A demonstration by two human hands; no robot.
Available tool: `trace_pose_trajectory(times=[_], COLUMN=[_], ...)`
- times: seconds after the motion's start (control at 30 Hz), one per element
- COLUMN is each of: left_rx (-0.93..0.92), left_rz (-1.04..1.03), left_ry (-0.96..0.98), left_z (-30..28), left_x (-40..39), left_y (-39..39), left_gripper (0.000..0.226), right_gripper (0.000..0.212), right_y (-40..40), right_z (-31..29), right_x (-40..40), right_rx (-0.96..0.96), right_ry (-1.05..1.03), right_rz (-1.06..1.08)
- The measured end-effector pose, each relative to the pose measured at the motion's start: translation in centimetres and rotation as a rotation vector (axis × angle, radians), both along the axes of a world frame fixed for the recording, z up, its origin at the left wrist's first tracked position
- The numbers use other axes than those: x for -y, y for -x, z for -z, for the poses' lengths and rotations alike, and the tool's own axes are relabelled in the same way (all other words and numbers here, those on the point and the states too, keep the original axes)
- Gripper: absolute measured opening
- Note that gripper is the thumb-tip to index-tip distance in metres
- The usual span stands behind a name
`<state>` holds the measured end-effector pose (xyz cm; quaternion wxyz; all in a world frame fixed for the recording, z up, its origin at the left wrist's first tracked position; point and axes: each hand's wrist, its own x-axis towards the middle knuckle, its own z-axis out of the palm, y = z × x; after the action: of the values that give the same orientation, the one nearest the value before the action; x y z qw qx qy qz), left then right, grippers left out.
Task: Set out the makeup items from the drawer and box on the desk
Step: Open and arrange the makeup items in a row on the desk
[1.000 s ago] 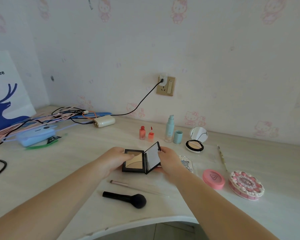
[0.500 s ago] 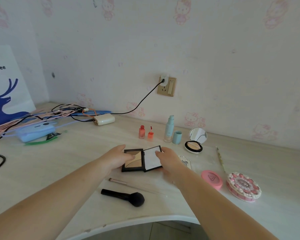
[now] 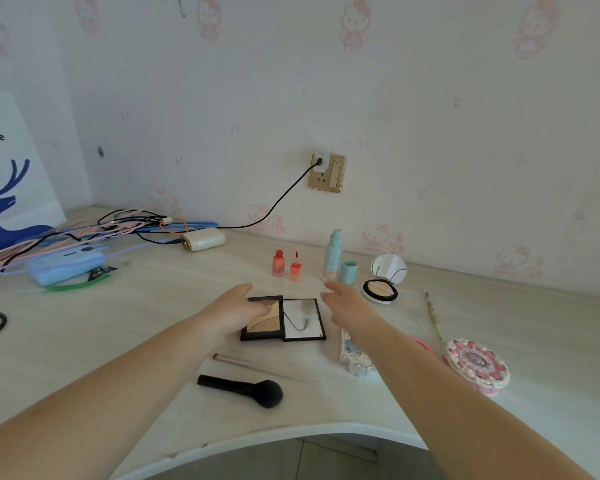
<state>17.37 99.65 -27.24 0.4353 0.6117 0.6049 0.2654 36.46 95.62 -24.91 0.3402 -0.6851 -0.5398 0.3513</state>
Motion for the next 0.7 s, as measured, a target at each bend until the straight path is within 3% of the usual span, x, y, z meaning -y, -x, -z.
trace_pose_trajectory(times=[0.27, 0.47, 0.7], left_rx=[0.148, 0.297, 0.288], left_rz=[0.09, 0.213, 0.266], left_ry=[-0.093, 0.077, 0.185], left_z=[-2.3, -1.7, 0.4], left_x=[2.7, 4.9, 6.1], left_y=[-4.1, -7.8, -9.2], left_gripper=[0.06, 0.064, 0.057], right_gripper=[0.045, 0.047, 0.061], right_y=[-4.4, -5.2, -4.3], right_z=[-1.5, 0.4, 3.9], right_x=[2.1, 4.4, 5.7], right_rx=[0.094, 0.071, 0.237], right_ry=[-0.09, -0.055, -0.063], right_rz=[0.033, 0.008, 0.013])
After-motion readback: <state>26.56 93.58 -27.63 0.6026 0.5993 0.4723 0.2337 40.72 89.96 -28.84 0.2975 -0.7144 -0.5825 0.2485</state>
